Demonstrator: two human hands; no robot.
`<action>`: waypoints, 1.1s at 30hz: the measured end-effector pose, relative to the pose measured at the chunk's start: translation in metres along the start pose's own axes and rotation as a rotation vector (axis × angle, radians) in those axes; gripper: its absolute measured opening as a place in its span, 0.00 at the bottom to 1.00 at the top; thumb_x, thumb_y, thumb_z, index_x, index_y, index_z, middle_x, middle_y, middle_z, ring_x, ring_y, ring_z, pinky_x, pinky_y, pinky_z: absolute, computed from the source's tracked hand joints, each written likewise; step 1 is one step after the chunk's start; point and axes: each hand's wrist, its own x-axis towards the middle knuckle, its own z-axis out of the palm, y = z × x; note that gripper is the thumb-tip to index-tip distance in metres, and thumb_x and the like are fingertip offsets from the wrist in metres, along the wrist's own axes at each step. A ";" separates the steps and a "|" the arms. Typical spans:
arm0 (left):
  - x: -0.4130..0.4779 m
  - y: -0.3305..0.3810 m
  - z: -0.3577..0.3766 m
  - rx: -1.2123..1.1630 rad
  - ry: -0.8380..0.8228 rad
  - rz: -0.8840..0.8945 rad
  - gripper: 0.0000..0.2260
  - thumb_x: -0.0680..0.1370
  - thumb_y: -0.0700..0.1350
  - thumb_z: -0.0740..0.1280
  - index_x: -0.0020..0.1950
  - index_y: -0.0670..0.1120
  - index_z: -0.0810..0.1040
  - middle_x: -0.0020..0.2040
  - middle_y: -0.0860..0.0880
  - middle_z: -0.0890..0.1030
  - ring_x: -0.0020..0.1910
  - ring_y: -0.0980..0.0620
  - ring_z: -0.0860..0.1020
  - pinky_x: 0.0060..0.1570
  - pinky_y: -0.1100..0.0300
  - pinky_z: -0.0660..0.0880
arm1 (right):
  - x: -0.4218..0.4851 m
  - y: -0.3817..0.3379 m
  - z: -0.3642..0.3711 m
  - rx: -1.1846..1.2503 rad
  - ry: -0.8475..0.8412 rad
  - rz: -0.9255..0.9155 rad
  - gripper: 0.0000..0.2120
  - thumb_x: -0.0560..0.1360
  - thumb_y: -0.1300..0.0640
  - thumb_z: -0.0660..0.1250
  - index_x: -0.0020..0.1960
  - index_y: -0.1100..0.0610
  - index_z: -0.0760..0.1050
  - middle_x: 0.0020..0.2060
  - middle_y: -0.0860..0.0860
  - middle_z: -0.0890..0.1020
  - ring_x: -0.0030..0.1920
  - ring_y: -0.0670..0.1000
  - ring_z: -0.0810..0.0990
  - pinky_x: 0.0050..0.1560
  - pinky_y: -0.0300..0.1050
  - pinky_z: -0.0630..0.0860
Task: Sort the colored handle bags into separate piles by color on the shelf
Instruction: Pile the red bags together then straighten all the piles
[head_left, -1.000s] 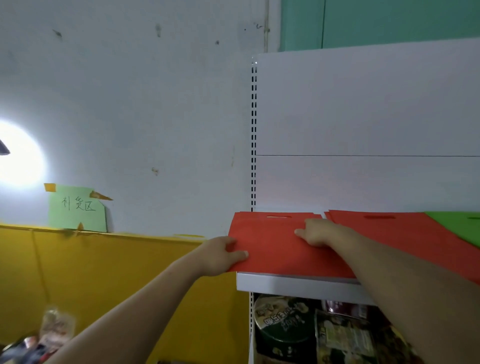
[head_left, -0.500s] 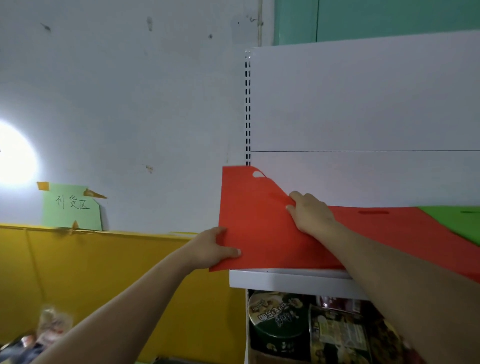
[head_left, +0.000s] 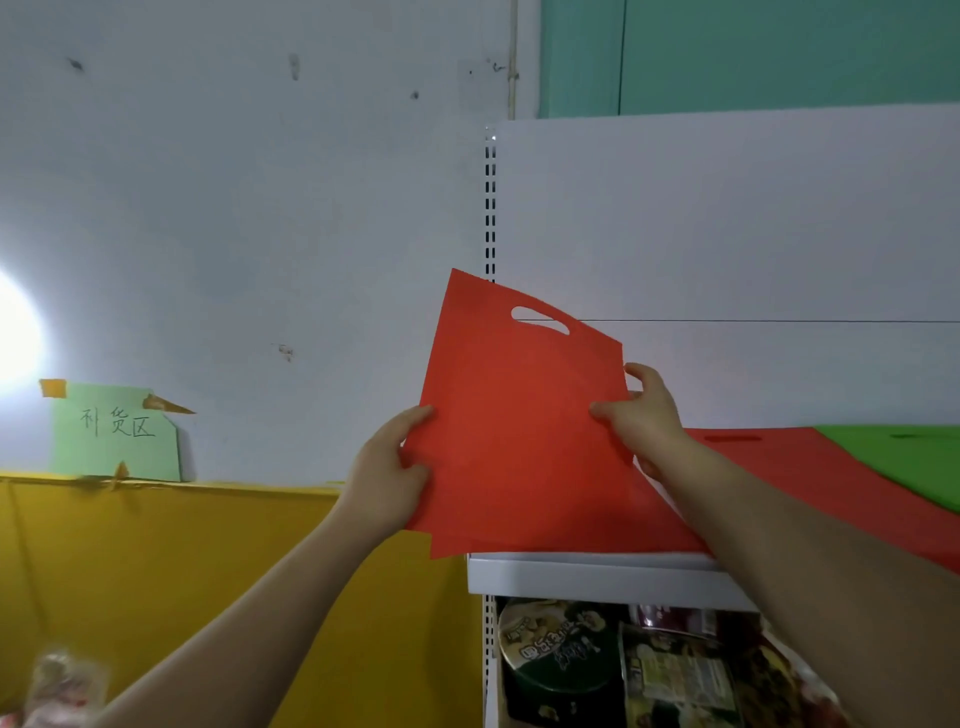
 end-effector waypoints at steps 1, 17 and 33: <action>0.000 0.000 -0.002 -0.003 0.007 0.015 0.30 0.71 0.29 0.61 0.68 0.53 0.71 0.64 0.48 0.75 0.57 0.42 0.77 0.49 0.56 0.75 | -0.002 -0.002 -0.001 0.034 0.022 -0.005 0.31 0.70 0.65 0.71 0.69 0.49 0.66 0.55 0.56 0.79 0.41 0.52 0.81 0.47 0.49 0.80; -0.021 0.057 0.037 -0.191 -0.058 0.010 0.29 0.73 0.30 0.61 0.68 0.56 0.70 0.30 0.49 0.77 0.19 0.55 0.69 0.21 0.64 0.66 | -0.030 -0.033 -0.100 -0.307 0.259 -0.455 0.24 0.73 0.66 0.66 0.68 0.55 0.71 0.66 0.50 0.73 0.66 0.49 0.71 0.66 0.35 0.62; -0.093 0.163 0.194 -0.222 -0.150 0.016 0.29 0.75 0.32 0.63 0.73 0.53 0.66 0.61 0.48 0.77 0.49 0.50 0.79 0.47 0.60 0.74 | -0.041 0.001 -0.303 -0.408 0.265 -0.368 0.20 0.75 0.63 0.65 0.66 0.52 0.71 0.64 0.49 0.74 0.64 0.49 0.71 0.64 0.38 0.65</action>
